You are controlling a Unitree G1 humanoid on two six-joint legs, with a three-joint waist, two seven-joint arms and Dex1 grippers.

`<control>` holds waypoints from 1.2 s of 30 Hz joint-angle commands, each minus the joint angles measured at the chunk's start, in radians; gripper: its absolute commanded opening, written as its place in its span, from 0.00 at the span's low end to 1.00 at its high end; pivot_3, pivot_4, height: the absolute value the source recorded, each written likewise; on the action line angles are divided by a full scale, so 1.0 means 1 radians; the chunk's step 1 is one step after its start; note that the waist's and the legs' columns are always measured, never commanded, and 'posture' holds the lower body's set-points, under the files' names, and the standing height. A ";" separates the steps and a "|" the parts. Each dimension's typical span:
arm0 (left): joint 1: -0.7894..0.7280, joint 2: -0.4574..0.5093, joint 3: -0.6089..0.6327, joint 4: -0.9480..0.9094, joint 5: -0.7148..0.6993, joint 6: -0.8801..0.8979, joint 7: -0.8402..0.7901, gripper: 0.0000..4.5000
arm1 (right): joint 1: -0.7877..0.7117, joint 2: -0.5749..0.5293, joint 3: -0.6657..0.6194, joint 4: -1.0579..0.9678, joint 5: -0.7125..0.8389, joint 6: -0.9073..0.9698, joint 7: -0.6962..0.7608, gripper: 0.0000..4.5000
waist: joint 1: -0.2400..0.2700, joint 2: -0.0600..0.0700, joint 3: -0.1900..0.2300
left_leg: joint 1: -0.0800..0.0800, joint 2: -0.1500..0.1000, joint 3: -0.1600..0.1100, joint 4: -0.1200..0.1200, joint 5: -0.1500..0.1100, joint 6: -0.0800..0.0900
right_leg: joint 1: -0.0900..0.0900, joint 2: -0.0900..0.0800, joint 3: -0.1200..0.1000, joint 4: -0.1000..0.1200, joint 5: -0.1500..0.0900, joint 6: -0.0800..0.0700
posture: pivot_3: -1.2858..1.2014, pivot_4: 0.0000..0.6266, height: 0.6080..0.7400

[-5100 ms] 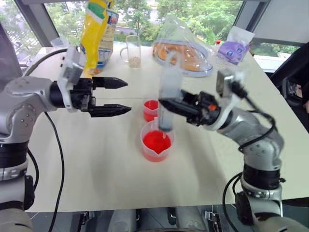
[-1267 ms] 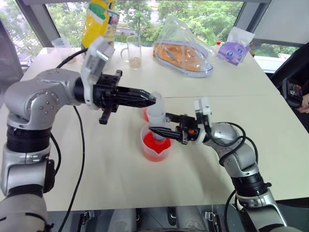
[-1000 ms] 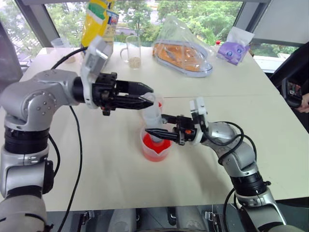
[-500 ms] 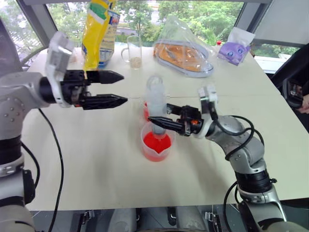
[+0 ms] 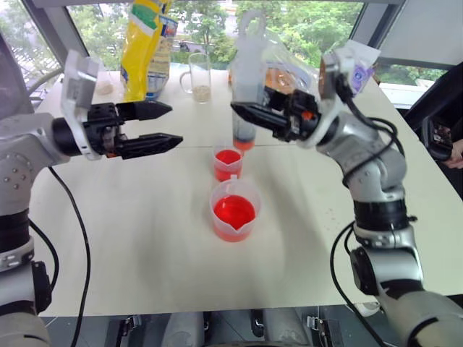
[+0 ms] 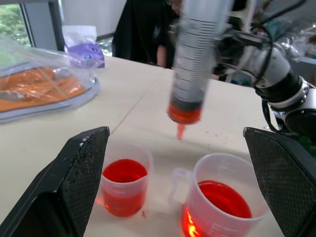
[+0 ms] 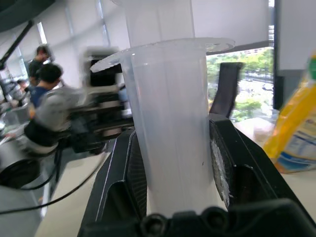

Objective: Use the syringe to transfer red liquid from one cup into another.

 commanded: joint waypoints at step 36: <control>-0.530 -0.412 -0.169 0.503 0.306 -0.305 0.091 0.35 | -0.115 0.200 -0.027 0.434 -0.216 -0.346 0.089 0.31 | -0.003 0.000 0.000 | -0.001 0.000 0.001 -0.001 0.002 -0.003 | -0.001 -0.001 0.000 0.000 0.000 0.000 | 0.52 0.24 1.00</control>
